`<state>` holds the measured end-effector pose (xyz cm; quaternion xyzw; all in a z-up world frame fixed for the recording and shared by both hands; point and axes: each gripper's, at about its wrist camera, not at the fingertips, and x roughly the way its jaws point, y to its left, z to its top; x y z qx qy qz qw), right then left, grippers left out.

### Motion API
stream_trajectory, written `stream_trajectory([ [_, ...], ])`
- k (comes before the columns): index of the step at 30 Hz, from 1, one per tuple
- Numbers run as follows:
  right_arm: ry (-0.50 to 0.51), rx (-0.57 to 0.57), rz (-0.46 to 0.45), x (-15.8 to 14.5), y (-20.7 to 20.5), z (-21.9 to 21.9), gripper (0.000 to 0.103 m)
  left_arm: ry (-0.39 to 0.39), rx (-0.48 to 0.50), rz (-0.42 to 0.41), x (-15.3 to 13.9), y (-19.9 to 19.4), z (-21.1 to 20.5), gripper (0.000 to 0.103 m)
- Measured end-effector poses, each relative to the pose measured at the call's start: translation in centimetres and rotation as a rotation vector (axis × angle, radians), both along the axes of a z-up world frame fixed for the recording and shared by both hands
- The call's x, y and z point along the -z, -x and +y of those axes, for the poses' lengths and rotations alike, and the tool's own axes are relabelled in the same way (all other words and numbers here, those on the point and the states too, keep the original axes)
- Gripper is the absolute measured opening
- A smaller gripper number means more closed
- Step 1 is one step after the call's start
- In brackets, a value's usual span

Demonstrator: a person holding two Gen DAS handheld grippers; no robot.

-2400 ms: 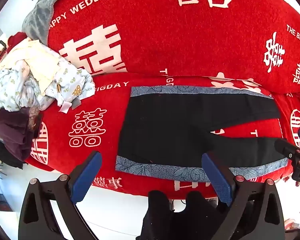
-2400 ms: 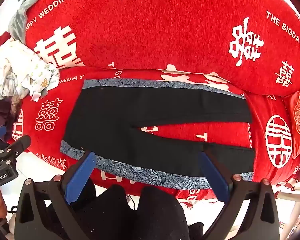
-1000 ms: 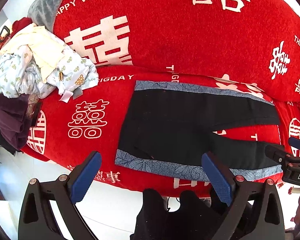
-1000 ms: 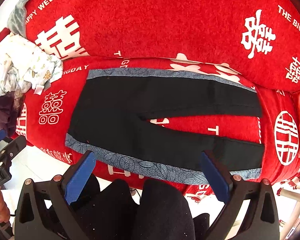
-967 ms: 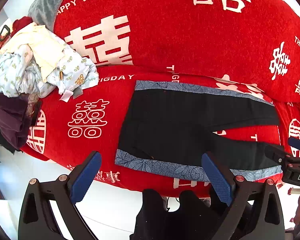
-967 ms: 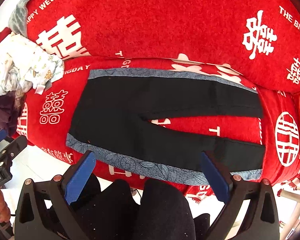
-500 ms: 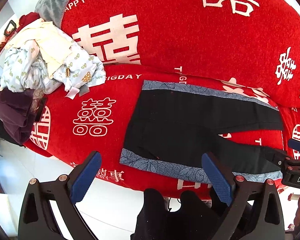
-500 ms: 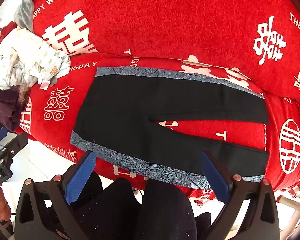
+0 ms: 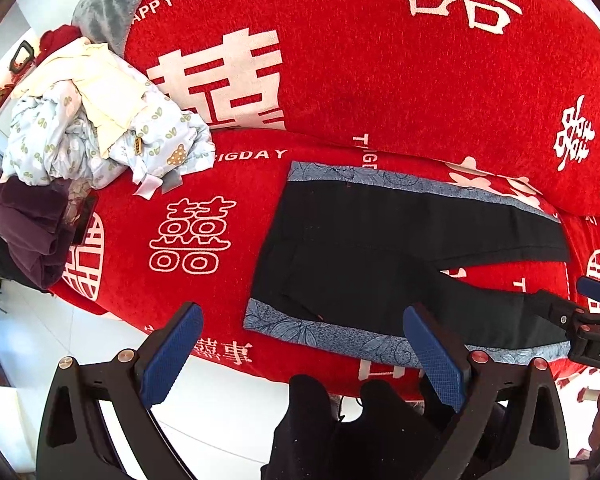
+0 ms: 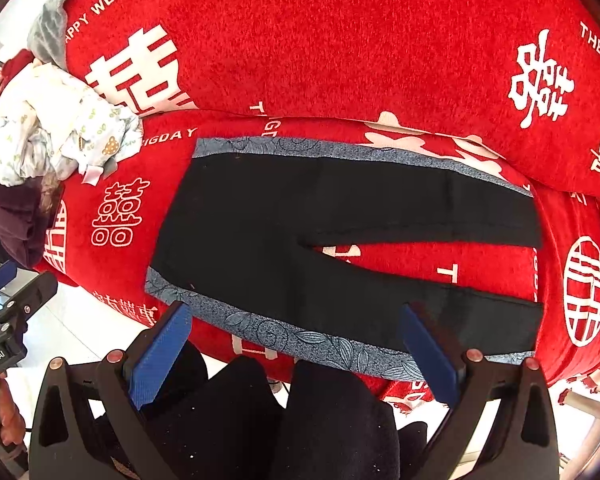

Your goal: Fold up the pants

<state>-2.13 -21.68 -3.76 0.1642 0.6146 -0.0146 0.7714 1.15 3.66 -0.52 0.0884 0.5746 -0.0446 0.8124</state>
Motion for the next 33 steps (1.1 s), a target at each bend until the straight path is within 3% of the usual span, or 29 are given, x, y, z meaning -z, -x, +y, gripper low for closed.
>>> stream_trajectory([
  [9, -0.057, 0.075, 0.027, 1.7, 0.8, -1.0, 0.103, 0.002, -0.01, 0.034, 1.5, -0.4, 2.5, 0.101],
  [15, -0.065, 0.163, 0.121, 4.6, 2.9, -2.0, 0.103, 0.04, -0.01, 0.085, 4.8, -0.9, 6.1, 0.101],
  [19, -0.125, 0.242, 0.18, 7.5, 4.6, -2.2, 0.103, 0.08, -0.003, 0.187, 9.0, -1.7, 8.4, 0.101],
  [24, -0.313, 0.347, 0.17, 11.8, 6.6, -1.8, 0.103, 0.117, 0.034, 0.308, 15.1, -2.0, 8.7, 0.101],
  [28, -0.499, 0.366, 0.115, 15.7, 7.3, -0.7, 0.103, 0.187, 0.03, 0.296, 18.1, -2.2, 8.2, 0.101],
  [33, -0.779, 0.344, 0.077, 22.1, 6.6, 2.4, 0.097, 0.269, -0.083, 0.314, 22.9, -1.4, 9.8, 0.101],
])
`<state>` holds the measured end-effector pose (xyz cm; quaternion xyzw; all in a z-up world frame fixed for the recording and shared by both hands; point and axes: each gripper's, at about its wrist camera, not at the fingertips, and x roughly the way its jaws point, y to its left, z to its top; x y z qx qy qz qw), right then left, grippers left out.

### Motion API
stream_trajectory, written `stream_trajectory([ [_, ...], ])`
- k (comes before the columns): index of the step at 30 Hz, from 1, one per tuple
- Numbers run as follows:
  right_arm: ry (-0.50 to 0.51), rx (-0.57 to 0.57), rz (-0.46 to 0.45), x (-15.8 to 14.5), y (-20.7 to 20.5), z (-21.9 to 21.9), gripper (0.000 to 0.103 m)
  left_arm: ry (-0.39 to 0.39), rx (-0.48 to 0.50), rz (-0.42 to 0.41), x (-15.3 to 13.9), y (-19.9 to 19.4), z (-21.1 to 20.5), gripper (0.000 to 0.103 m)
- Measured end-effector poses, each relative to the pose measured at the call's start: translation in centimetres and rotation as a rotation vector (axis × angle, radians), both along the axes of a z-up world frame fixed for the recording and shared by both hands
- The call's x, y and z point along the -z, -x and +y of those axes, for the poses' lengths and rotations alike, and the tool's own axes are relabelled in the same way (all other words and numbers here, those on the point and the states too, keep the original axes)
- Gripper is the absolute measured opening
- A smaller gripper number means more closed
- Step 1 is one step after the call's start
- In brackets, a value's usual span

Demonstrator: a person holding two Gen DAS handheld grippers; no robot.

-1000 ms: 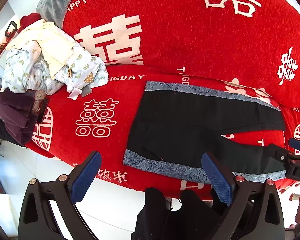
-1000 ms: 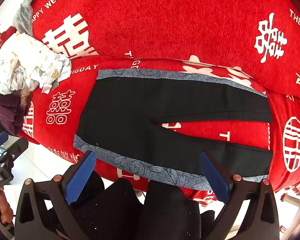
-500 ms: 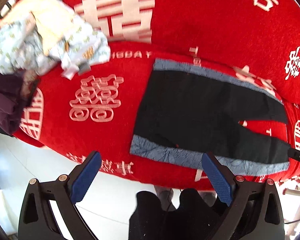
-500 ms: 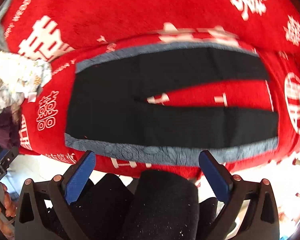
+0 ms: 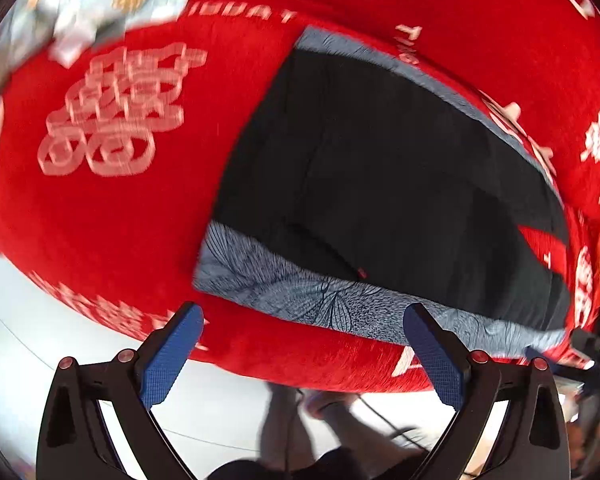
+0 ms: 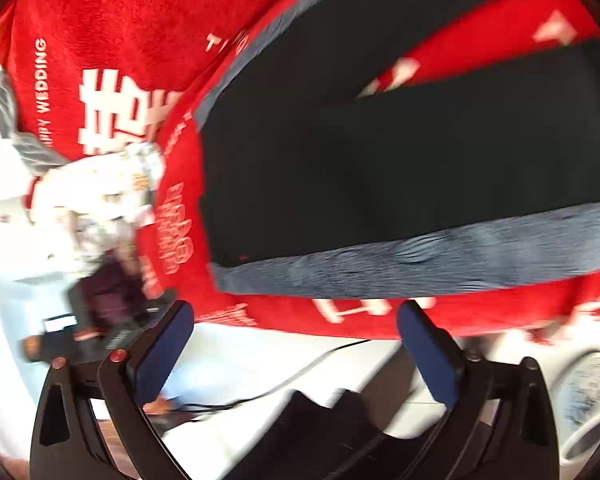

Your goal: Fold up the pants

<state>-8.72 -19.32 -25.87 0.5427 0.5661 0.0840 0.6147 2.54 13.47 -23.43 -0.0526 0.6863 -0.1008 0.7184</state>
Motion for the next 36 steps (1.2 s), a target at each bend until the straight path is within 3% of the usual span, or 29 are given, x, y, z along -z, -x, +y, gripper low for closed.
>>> stream_trajectory([
  [3, -0.129, -0.046, -0.045, 3.2, -0.7, 2.9, 0.081, 0.035, -0.078, 0.053, 3.4, 1.4, 1.5, 0.101],
  [6, -0.184, -0.124, -0.055, 5.6, -1.3, 6.4, 0.081, 0.098, -0.156, 0.067, 5.3, 2.1, 2.5, 0.101],
  [9, -0.208, -0.133, -0.061, 7.4, -1.2, 8.2, 0.081, 0.157, -0.18, 0.042, 6.6, 1.3, 2.5, 0.101],
  [15, -0.207, -0.081, -0.056, 9.3, -0.3, 7.8, 0.081, 0.221, -0.203, 0.012, 9.0, -0.3, 1.8, 0.101],
  [18, -0.242, -0.029, -0.081, 9.5, -0.3, 6.7, 0.081, 0.267, -0.243, 0.004, 8.6, -1.2, 1.8, 0.101],
  [21, -0.192, 0.047, -0.142, 8.3, -0.1, 4.7, 0.081, 0.339, -0.246, -0.012, 7.7, -1.7, 1.1, 0.101],
  [26, -0.131, 0.156, -0.087, 8.2, 4.2, 0.7, 0.081, 0.235, -0.152, -0.021, 7.8, -1.8, -0.7, 0.084],
  [29, -0.146, 0.286, -0.064, 8.6, 5.9, -1.7, 0.078, 0.195, -0.141, -0.005, 7.6, -1.9, -0.5, 0.06],
  [30, -0.161, 0.322, -0.048, 8.9, 6.0, -2.1, 0.069, 0.211, -0.146, 0.002, 7.3, -2.2, -0.1, 0.051],
  [31, -0.179, 0.371, -0.029, 9.2, 6.1, -2.8, 0.045, 0.237, -0.152, 0.014, 7.1, -2.4, 0.1, 0.037],
  [33, -0.181, 0.413, -0.005, 9.4, 6.2, -3.5, 0.005, 0.319, -0.133, 0.047, 6.9, -2.6, 0.0, 0.016],
  [36, -0.112, 0.366, -0.025, 6.9, 5.4, -4.0, 0.005, 0.282, -0.06, 0.017, 5.0, -3.2, -1.4, 0.016],
])
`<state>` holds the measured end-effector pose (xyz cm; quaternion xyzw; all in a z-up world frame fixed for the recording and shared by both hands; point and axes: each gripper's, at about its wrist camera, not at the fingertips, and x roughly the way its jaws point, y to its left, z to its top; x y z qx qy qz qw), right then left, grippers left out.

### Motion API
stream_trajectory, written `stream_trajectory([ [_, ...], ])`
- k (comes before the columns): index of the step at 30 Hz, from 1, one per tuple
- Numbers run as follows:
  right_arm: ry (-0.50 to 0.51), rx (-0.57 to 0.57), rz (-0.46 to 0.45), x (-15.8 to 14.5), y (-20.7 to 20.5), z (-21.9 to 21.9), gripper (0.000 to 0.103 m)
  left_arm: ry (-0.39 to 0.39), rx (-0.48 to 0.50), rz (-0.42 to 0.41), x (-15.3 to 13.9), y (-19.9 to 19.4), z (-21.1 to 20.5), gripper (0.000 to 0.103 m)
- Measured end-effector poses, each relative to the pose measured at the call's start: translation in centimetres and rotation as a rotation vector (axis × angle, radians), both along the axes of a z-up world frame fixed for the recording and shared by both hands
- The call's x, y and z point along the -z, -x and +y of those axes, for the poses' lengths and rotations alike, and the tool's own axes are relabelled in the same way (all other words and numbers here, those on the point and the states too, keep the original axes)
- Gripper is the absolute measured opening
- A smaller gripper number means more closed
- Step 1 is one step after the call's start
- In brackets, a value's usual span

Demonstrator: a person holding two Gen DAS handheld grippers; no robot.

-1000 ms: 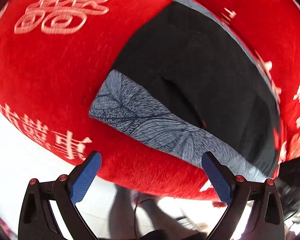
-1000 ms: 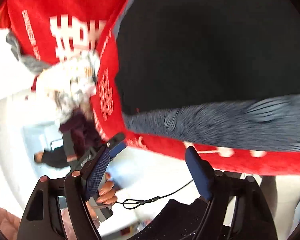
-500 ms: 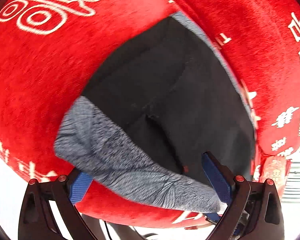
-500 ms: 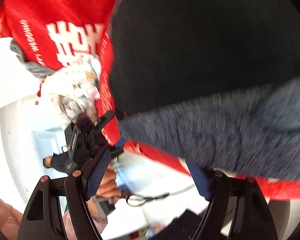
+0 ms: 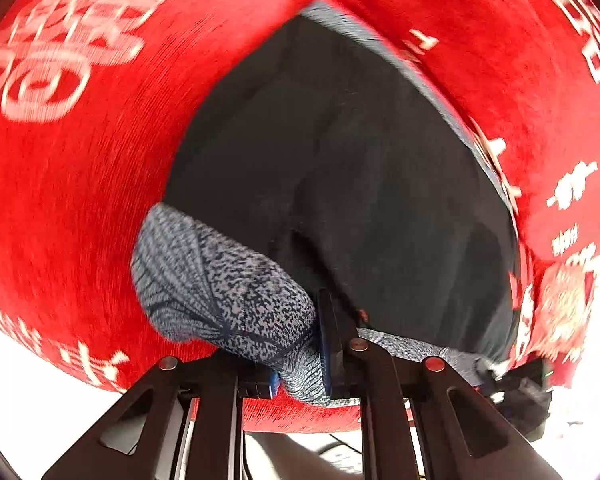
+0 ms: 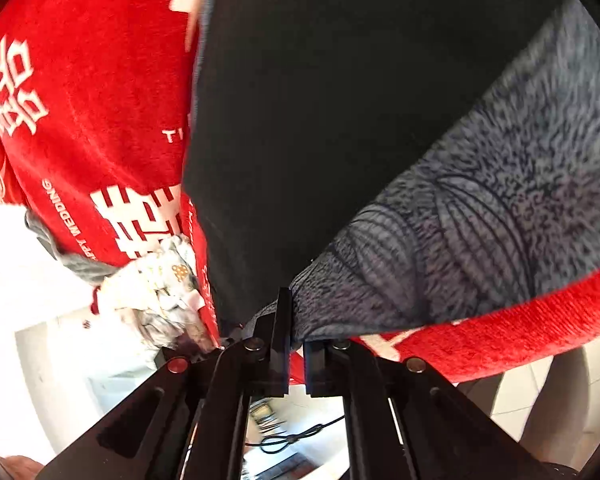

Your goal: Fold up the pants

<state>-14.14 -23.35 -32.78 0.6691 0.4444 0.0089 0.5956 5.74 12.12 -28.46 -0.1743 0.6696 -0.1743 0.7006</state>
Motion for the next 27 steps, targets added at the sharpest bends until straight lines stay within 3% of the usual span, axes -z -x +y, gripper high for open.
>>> stream_trajectory([
  [4, 0.084, -0.062, -0.064, -4.8, -2.1, -1.6, 0.005, 0.038, -0.003, -0.032, -3.3, -1.8, -0.1, 0.016],
  [8, 0.169, -0.118, -0.147, -8.8, -6.8, -4.5, 0.005, 0.035, 0.054, -0.126, -7.0, -4.6, -1.9, 0.016],
  [11, 0.209, -0.161, -0.175, -9.6, -11.0, -7.2, 0.005, 0.015, 0.075, -0.211, -8.9, -8.1, -4.2, 0.016],
  [12, 0.218, -0.174, -0.178, -9.6, -12.0, -7.7, 0.005, -0.001, 0.075, -0.242, -9.1, -9.7, -5.2, 0.021],
  [14, 0.243, -0.222, -0.187, -9.3, -15.8, -9.6, 0.005, -0.06, 0.064, -0.307, -9.1, -12.6, -6.7, 0.036],
  [15, 0.253, -0.242, -0.187, -8.8, -17.1, -10.5, 0.005, -0.1, 0.048, -0.34, -8.9, -13.9, -7.2, 0.053],
  [16, 0.264, -0.264, -0.18, -8.1, -19.2, -11.0, 0.005, -0.129, 0.033, -0.36, -8.4, -15.3, -8.0, 0.061],
  [20, 0.251, -0.326, -0.101, -2.7, -26.0, -13.5, 0.009, -0.218, -0.017, -0.347, -4.0, -19.7, -9.7, 0.064],
  [23, 0.243, -0.35, -0.036, 1.6, -28.8, -13.9, 0.011, -0.31, -0.065, -0.312, -2.2, -21.7, -11.0, 0.064],
  [26, 0.228, -0.341, -0.027, 1.9, -29.2, -13.9, 0.016, -0.345, -0.12, -0.333, -3.8, -21.7, -10.1, 0.064],
  [27, 0.226, -0.352, -0.06, 1.1, -29.0, -13.9, 0.031, -0.367, -0.112, -0.352, -4.8, -21.5, -10.0, 0.064],
])
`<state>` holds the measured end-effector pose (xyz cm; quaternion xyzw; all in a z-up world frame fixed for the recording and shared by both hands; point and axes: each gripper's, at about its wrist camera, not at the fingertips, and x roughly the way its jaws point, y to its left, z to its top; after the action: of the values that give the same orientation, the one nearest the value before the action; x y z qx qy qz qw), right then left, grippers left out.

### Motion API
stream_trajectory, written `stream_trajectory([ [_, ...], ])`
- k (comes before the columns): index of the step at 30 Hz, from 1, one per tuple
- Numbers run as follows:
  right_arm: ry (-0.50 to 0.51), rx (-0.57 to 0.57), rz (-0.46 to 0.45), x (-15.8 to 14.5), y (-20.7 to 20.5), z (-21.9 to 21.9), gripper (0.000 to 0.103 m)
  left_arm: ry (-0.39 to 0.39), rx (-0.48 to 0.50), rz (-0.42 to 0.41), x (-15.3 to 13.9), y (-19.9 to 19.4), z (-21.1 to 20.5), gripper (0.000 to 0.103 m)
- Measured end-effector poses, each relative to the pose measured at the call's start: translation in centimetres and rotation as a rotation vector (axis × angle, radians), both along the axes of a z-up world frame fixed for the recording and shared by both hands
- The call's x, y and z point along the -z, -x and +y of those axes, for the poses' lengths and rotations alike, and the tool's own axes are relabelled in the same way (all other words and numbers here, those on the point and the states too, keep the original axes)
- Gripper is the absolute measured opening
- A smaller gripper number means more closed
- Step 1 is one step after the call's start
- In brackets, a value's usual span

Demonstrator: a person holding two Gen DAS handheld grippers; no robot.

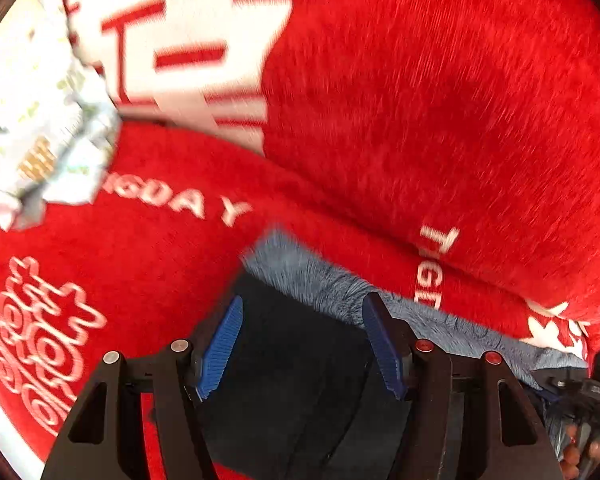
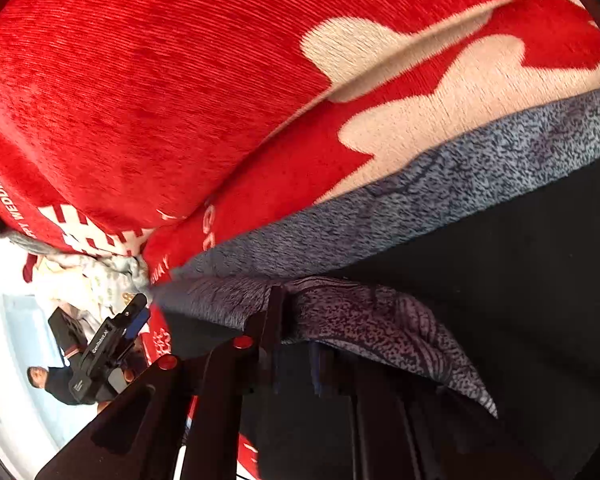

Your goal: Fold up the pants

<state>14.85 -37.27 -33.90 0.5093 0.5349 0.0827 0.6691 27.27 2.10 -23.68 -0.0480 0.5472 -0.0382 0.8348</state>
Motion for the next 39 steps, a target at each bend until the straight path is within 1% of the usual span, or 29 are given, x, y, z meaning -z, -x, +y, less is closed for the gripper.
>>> stream_trajectory([
  [1, 0.003, -0.02, -0.034, -1.3, 0.4, -0.1, 0.054, -0.036, 0.024, -0.009, -0.9, 0.3, -0.2, 0.064],
  [2, 0.006, -0.032, -0.053, -2.3, 1.0, -0.3, 0.061, -0.07, 0.066, -0.006, -1.6, 0.8, -0.8, 0.064],
  [3, 0.027, -0.041, -0.076, -3.8, 2.0, -0.9, 0.065, -0.083, 0.107, 0.006, -2.0, 1.5, -1.5, 0.064],
  [5, 0.071, -0.031, -0.099, -5.8, 4.4, -2.3, 0.065, -0.083, 0.212, 0.052, -2.5, 3.6, -4.0, 0.064],
  [7, 0.111, -0.003, -0.078, -7.2, 8.2, -4.5, 0.065, -0.043, 0.325, 0.104, -2.5, 6.9, -7.6, 0.064],
  [9, 0.146, 0.059, -0.007, -7.3, 14.1, -7.4, 0.065, 0.018, 0.417, 0.167, -1.7, 10.0, -11.6, 0.064],
  [10, 0.146, 0.083, 0.023, -7.2, 15.7, -8.2, 0.065, 0.05, 0.457, 0.197, -1.1, 11.5, -13.7, 0.064],
  [12, 0.138, 0.165, 0.118, -6.3, 21.8, -10.7, 0.065, 0.113, 0.533, 0.254, -0.1, 14.8, -18.5, 0.064],
  [13, 0.138, 0.209, 0.169, -5.8, 25.3, -11.8, 0.065, 0.157, 0.563, 0.285, 0.5, 16.2, -20.8, 0.064],
  [15, 0.144, 0.268, 0.228, -5.3, 30.1, -13.2, 0.065, 0.229, 0.629, 0.331, 1.4, 18.2, -25.1, 0.064],
  [17, 0.128, 0.338, 0.283, -4.5, 35.3, -14.1, 0.065, 0.253, 0.702, 0.363, 2.4, 20.0, -28.7, 0.064],
  [20, 0.082, 0.423, 0.345, -2.5, 41.2, -13.5, 0.065, 0.255, 0.781, 0.39, 3.4, 21.2, -32.0, 0.064],
  [22, 0.049, 0.464, 0.358, -1.1, 43.2, -12.9, 0.065, 0.244, 0.807, 0.394, 4.2, 21.8, -33.1, 0.064],
  [23, 0.021, 0.49, 0.357, -0.2, 44.1, -12.5, 0.065, 0.232, 0.808, 0.409, 4.7, 22.0, -33.3, 0.064],
  [24, -0.018, 0.507, 0.347, 0.8, 44.8, -11.9, 0.065, 0.236, 0.803, 0.418, 4.8, 22.1, -33.2, 0.064],
  [26, -0.062, 0.505, 0.317, 1.9, 44.4, -10.3, 0.06, 0.247, 0.799, 0.426, 5.0, 22.2, -33.1, 0.064],
  [27, -0.05, 0.507, 0.308, 1.7, 44.0, -9.7, 0.059, 0.24, 0.808, 0.427, 5.2, 22.6, -33.4, 0.064],
  [28, -0.038, 0.506, 0.303, 1.4, 44.0, -9.6, 0.046, 0.234, 0.823, 0.426, 5.0, 22.9, -33.5, 0.064],
  [29, -0.071, 0.518, 0.27, 1.1, 44.3, -9.6, 0.019, 0.232, 0.835, 0.422, 4.8, 23.0, -33.6, 0.064],
  [30, -0.108, 0.548, 0.239, 0.6, 44.6, -9.7, 0.013, 0.24, 0.839, 0.419, 4.6, 23.1, -33.9, 0.064],
  [32, -0.14, 0.572, 0.166, -1.3, 44.2, -10.6, 0.013, 0.278, 0.832, 0.411, 3.6, 22.9, -34.6, 0.064],
  [34, -0.13, 0.546, 0.082, -3.9, 42.4, -12.7, 0.013, 0.307, 0.809, 0.399, 2.5, 22.0, -35.2, 0.064],
  [36, -0.108, 0.509, 0.001, -5.9, 39.6, -16.2, 0.013, 0.331, 0.781, 0.365, 1.0, 20.6, -36.2, 0.064],
  [38, -0.096, 0.487, -0.063, -6.8, 36.1, -20.6, 0.013, 0.342, 0.754, 0.311, -0.4, 18.8, -38.0, 0.064],
  [39, -0.08, 0.475, -0.08, -6.9, 34.1, -23.1, 0.013, 0.339, 0.739, 0.283, -0.7, 17.9, -39.1, 0.064],
])
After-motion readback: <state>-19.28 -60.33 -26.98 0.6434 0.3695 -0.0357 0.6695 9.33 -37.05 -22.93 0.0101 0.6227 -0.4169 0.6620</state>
